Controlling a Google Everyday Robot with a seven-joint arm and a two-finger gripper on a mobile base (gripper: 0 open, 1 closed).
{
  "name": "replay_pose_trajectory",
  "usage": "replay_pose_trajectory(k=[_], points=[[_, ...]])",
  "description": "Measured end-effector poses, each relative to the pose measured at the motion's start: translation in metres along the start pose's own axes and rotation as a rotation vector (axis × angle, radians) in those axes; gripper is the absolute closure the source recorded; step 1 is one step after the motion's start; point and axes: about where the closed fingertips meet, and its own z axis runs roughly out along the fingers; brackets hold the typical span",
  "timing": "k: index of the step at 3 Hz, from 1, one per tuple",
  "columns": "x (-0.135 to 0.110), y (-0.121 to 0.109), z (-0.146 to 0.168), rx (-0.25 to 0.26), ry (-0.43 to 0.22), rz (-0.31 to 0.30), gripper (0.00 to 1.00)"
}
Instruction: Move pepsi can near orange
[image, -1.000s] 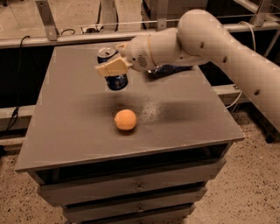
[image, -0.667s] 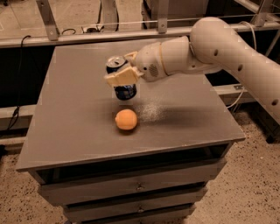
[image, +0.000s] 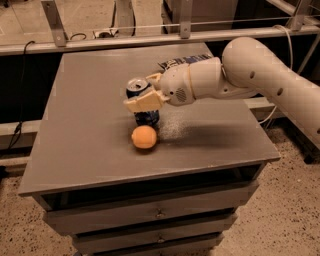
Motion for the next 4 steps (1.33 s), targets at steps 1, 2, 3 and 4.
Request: replay_pose_trajectory(k=[1, 2, 3, 4], points=[[0.007, 0.003, 0.002, -0.004, -0.011, 0.01, 0.38], [0.012, 0.006, 0.002, -0.003, -0.016, 0.016, 0.14], [0.016, 0.007, 0.0, 0.002, -0.019, 0.021, 0.0], [0.018, 0.006, -0.009, 0.013, -0.025, 0.013, 0.0]])
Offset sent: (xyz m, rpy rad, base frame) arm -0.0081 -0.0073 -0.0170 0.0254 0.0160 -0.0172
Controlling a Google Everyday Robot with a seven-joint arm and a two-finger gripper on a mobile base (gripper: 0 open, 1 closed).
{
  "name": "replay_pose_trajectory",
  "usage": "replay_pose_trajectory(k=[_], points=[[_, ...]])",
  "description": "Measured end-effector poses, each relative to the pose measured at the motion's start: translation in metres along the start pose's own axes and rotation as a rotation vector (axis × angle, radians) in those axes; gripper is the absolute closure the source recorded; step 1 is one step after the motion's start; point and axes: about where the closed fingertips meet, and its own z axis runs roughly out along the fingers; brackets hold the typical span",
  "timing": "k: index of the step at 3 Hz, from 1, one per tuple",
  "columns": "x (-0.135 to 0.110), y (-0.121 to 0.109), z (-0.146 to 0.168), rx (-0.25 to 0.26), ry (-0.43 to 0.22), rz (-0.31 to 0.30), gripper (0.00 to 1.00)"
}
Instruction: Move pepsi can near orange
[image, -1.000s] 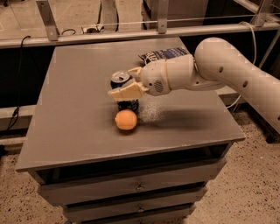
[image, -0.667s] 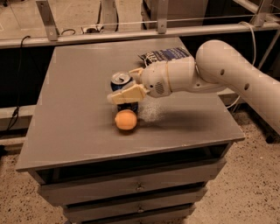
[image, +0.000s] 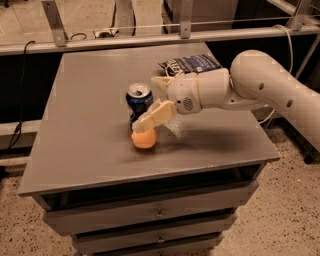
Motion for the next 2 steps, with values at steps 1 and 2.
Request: replay_pose_trajectory(k=[1, 2], points=[[0.001, -0.006, -0.024, 0.01, -0.011, -0.021, 0.0], [0.005, -0.015, -0.063, 0.038, -0.018, -0.046, 0.0]])
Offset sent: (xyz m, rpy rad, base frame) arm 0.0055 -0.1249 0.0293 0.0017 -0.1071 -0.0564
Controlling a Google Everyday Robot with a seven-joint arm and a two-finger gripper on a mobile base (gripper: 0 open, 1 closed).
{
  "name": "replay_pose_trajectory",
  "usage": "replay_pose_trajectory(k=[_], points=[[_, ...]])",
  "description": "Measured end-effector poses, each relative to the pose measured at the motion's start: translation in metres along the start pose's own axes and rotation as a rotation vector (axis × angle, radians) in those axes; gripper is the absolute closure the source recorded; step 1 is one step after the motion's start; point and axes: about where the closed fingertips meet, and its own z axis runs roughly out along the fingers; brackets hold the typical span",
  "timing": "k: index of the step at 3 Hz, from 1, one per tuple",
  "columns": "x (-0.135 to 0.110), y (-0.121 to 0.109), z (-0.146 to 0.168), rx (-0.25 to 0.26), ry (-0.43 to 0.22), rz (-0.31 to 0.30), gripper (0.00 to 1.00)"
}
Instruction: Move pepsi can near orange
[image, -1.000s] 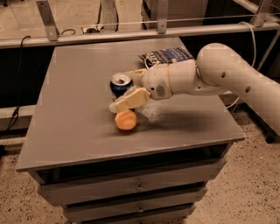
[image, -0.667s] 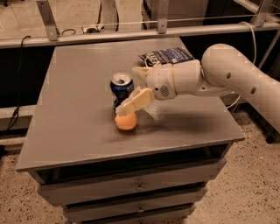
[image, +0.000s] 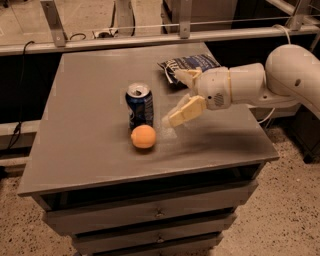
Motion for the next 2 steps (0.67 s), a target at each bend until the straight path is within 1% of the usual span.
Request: replay_pose_trajectory(k=[1, 2], points=[[0.002, -0.013, -0.051, 0.054, 0.001, -0.033, 0.0], [0.0, -0.015, -0.062, 0.066, 0.0, -0.043, 0.0]])
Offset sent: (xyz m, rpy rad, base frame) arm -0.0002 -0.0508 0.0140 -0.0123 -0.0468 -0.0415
